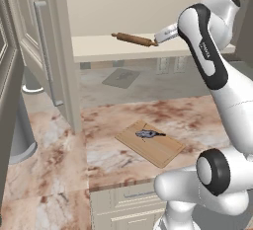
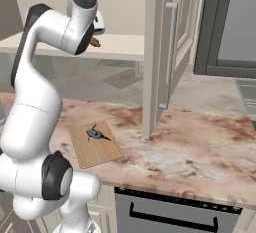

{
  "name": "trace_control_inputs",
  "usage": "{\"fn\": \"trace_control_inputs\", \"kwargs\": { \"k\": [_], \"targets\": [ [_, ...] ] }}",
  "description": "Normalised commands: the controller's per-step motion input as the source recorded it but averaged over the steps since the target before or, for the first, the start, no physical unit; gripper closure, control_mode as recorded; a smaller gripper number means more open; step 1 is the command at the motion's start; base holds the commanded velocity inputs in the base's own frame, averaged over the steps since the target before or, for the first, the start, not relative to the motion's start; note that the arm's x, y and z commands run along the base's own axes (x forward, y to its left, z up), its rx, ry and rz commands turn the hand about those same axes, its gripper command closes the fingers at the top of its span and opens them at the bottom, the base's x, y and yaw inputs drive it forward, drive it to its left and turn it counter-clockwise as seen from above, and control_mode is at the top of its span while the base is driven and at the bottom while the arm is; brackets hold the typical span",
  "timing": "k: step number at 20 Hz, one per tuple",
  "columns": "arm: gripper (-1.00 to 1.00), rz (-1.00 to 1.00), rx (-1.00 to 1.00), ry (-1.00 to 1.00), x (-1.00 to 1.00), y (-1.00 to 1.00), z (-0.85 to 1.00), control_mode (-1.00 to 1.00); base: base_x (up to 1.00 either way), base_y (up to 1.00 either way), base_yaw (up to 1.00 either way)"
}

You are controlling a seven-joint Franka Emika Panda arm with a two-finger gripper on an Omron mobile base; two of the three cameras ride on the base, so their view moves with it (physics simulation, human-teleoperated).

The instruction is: Open the cabinet, retrieve the rolling pin, and place it next to the meat on the cutting board to prepare for tenderizing.

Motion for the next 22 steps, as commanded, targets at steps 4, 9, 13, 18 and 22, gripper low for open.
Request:
{"fn": "trace_control_inputs", "kwargs": {
  "k": [4, 9, 13, 18, 22],
  "targets": [
    [-1.00, 0.00, -0.08, -0.08, 0.33, 0.00, 0.00, -1.00, 0.00, 0.00, 0.00],
    [-1.00, 0.00, -0.04, -0.07, 0.10, 0.00, -0.05, -1.00, 0.00, 0.00, 0.00],
    [-1.00, 0.00, 0.00, -0.02, 0.00, 0.00, -0.03, -1.00, 0.00, 0.00, 0.00],
    [-1.00, 0.00, 0.00, 0.00, 0.02, -0.02, -0.08, -1.00, 0.00, 0.00, 0.00],
    [-1.00, -0.02, 0.00, 0.01, 0.17, -0.09, -0.05, -1.00, 0.00, 0.00, 0.00]
  ]
}}
